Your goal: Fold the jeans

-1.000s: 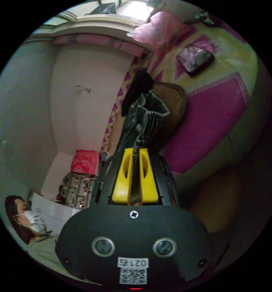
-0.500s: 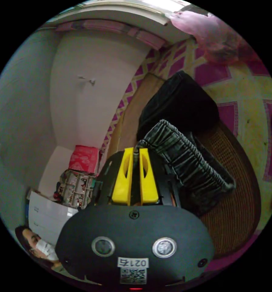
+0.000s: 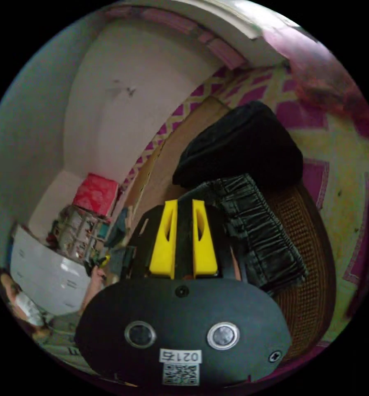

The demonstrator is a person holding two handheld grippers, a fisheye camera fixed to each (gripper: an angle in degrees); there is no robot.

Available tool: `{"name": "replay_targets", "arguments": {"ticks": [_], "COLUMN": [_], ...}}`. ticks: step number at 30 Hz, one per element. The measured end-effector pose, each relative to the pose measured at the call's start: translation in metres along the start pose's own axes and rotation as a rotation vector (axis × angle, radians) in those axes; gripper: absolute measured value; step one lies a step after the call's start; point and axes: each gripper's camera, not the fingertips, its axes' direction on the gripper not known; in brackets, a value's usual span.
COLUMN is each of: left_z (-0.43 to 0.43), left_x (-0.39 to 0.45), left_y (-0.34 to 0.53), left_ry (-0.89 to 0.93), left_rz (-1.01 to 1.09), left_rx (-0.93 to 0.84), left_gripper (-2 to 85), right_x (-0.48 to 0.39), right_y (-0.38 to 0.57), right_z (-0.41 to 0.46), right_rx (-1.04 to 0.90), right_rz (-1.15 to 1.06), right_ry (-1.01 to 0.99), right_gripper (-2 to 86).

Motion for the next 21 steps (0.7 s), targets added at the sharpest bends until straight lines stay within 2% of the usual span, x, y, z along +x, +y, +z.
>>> {"name": "replay_targets", "arguments": {"ticks": [3,7,9,10,11,13,17,21], "left_z": [0.006,0.027,0.044,0.049,0.045,0.039,0.010,0.015], "left_x": [0.013,0.025,0.014,0.002,-0.008,-0.019,-0.037,-0.041], "left_y": [0.010,0.027,0.029,0.026,0.026,0.028,0.039,0.035], "left_ry": [0.033,-0.090,-0.176,-0.137,-0.122,-0.144,-0.148,-0.180], "left_rz": [0.104,0.216,0.190,0.142,0.092,0.052,-0.010,0.009], "left_rx": [-0.029,-0.057,-0.119,-0.148,-0.120,-0.107,0.012,0.013], "left_gripper": [-0.9,-0.9,-0.9,-0.9,-0.9,-0.9,-0.5,2.0], "right_x": [-0.047,-0.093,-0.095,-0.091,-0.092,-0.090,-0.077,-0.068], "right_y": [0.044,0.127,0.163,0.185,0.202,0.218,0.233,0.249], "right_z": [0.040,0.138,0.183,0.206,0.213,0.224,0.229,0.226], "right_rx": [-0.107,-0.337,-0.440,-0.450,-0.380,-0.367,-0.391,-0.374], "right_rz": [-0.220,-0.520,-0.603,-0.648,-0.704,-0.737,-0.634,-0.582], "right_ry": [0.105,0.301,0.411,0.507,0.536,0.563,0.522,0.454], "right_gripper": [5.7,3.8,3.4,3.2,3.2,2.9,1.9,1.4]}}
